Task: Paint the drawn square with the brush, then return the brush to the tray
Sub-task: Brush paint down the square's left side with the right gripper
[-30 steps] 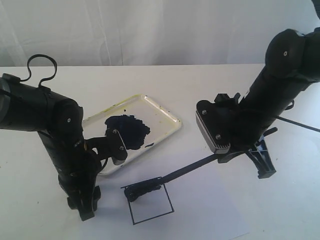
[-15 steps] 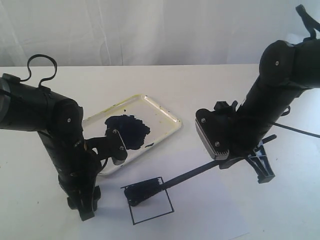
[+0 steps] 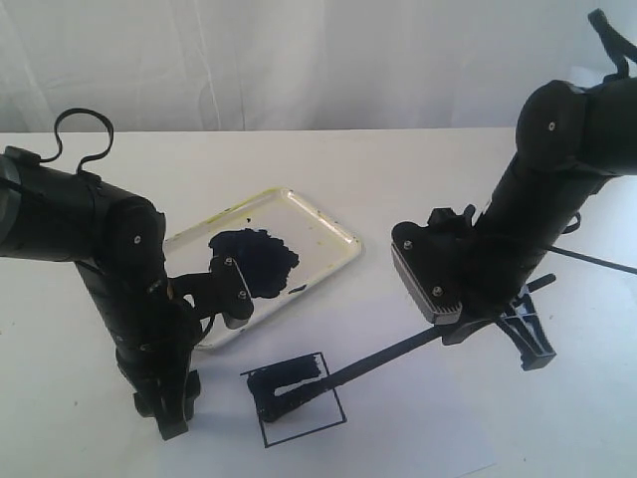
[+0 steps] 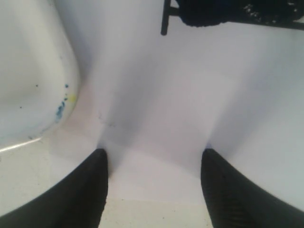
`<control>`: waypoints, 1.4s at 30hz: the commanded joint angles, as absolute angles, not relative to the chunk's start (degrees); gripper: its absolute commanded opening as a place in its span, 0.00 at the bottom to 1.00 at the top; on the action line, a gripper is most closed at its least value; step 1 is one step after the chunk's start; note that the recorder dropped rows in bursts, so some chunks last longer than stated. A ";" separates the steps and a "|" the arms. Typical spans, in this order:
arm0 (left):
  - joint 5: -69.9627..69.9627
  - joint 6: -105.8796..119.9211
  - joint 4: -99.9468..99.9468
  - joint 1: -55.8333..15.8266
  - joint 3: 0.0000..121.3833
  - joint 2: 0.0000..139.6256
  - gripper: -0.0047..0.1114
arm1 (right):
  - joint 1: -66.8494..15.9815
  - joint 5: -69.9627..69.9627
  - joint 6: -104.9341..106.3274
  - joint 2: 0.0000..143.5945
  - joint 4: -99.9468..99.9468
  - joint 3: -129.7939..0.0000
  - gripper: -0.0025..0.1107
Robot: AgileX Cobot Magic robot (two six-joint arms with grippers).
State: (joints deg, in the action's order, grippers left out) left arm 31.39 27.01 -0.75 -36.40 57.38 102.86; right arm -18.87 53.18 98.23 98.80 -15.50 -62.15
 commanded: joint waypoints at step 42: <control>31.48 26.95 0.00 -36.71 56.63 103.42 0.57 | -18.93 58.59 98.60 97.81 -14.98 -61.86 0.02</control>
State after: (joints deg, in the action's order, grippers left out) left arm 31.39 27.01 -0.75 -36.40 57.38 102.86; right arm -18.87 57.71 98.23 98.42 -15.14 -62.15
